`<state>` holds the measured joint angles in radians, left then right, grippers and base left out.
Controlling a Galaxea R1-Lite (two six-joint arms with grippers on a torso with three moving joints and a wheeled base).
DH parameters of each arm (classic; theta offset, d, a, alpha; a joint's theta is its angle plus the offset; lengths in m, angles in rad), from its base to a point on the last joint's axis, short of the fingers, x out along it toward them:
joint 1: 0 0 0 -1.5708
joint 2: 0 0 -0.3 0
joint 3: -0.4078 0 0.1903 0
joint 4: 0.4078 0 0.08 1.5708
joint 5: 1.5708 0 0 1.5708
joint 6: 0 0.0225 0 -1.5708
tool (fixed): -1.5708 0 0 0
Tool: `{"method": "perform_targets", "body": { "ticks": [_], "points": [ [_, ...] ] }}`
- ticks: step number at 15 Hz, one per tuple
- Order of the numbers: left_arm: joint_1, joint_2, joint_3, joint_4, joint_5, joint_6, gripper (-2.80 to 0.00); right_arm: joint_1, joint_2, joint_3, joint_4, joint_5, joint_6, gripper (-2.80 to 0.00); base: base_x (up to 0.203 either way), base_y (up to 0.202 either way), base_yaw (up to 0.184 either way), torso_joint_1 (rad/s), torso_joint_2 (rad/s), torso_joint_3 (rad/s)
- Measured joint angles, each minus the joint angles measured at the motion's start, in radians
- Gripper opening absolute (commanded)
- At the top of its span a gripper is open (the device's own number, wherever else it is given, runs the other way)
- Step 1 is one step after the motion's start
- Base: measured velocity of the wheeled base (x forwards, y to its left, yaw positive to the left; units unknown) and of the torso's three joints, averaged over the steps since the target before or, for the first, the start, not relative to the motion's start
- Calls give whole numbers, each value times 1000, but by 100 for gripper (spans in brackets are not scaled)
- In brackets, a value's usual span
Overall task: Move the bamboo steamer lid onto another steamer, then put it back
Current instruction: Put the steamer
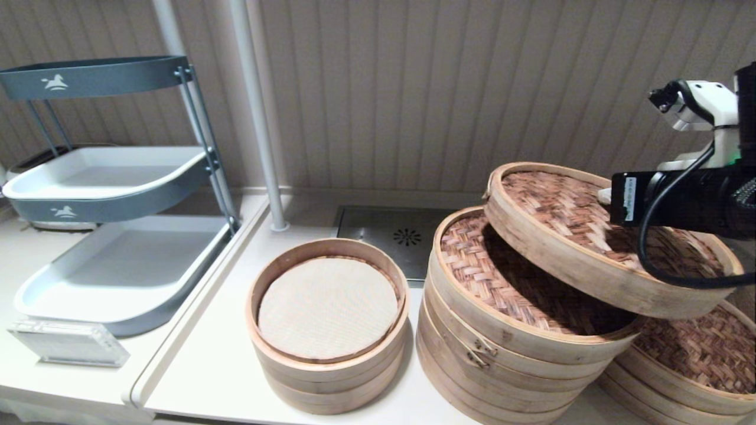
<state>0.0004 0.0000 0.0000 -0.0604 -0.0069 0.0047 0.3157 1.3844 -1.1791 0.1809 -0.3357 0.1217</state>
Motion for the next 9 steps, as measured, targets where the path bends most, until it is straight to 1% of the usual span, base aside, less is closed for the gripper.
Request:
{"method": "perform_targets", "body": {
  "ticks": [5, 9],
  "points": [
    [0, 0, 0, 0, 0, 0, -280, -149, -39, 40, -2, 0, -35, -280, 0, 0, 0, 0, 0, 0],
    [0, 0, 0, 0, 0, 0, -280, -288, -55, 64, -4, 5, -48, -280, 0, 0, 0, 0, 0, 0]
  ]
}}
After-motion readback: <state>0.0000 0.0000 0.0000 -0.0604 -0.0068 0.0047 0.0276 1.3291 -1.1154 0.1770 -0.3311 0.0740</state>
